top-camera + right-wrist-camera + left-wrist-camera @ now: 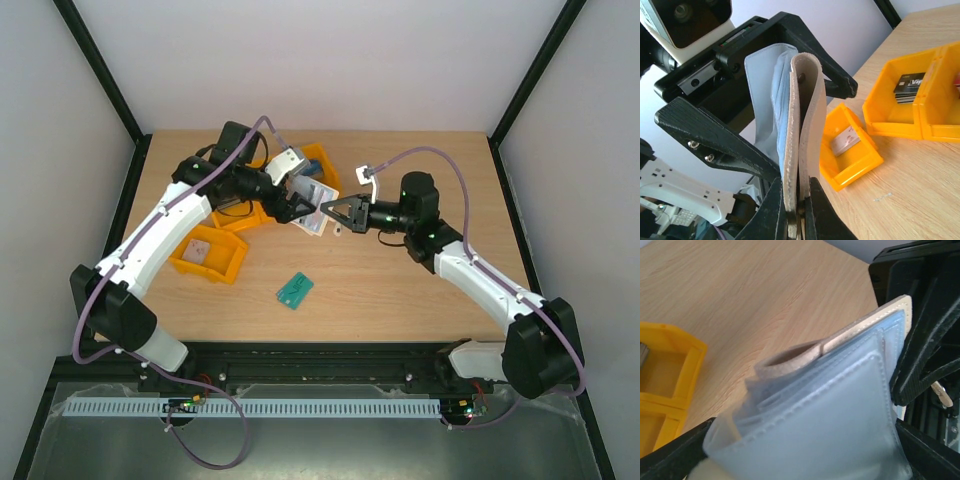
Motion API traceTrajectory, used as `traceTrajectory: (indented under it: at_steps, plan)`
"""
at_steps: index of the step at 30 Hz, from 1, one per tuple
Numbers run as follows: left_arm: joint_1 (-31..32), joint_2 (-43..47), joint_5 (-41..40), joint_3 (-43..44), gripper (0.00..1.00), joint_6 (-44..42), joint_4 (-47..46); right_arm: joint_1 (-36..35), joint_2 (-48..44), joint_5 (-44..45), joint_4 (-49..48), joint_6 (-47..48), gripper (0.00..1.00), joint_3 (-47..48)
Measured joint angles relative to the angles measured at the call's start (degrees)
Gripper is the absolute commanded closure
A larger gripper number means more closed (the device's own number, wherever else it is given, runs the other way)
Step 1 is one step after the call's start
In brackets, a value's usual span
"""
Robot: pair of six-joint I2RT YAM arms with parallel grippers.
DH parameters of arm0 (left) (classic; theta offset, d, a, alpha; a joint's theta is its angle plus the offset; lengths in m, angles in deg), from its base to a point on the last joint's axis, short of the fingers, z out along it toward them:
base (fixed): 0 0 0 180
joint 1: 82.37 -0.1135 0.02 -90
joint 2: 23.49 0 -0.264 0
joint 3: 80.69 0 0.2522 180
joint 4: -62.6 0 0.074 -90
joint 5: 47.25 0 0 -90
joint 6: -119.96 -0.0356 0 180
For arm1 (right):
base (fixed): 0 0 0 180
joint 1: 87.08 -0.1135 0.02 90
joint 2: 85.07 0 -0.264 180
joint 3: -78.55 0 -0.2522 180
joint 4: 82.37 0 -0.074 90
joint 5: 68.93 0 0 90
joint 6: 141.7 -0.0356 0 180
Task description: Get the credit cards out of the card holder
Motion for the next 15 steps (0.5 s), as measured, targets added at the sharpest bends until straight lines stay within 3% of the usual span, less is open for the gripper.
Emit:
traceTrajectory:
  at_steps: [11, 13, 15]
  plan:
    - [-6.0, 2.3, 2.1, -0.1, 0.11, -0.9, 0.4, 0.0, -0.7, -0.2, 4.5, 3.8, 0.98, 1.4]
    - [-6.7, 2.7, 3.2, -0.1, 0.14, -1.4, 0.7, 0.0, -0.7, -0.8, 4.5, 3.9, 0.98, 1.7]
    - [-6.9, 2.9, 4.8, -0.2, 0.24, -1.8, 1.0, 0.0, -0.8, -1.6, 4.2, 3.8, 0.98, 1.9]
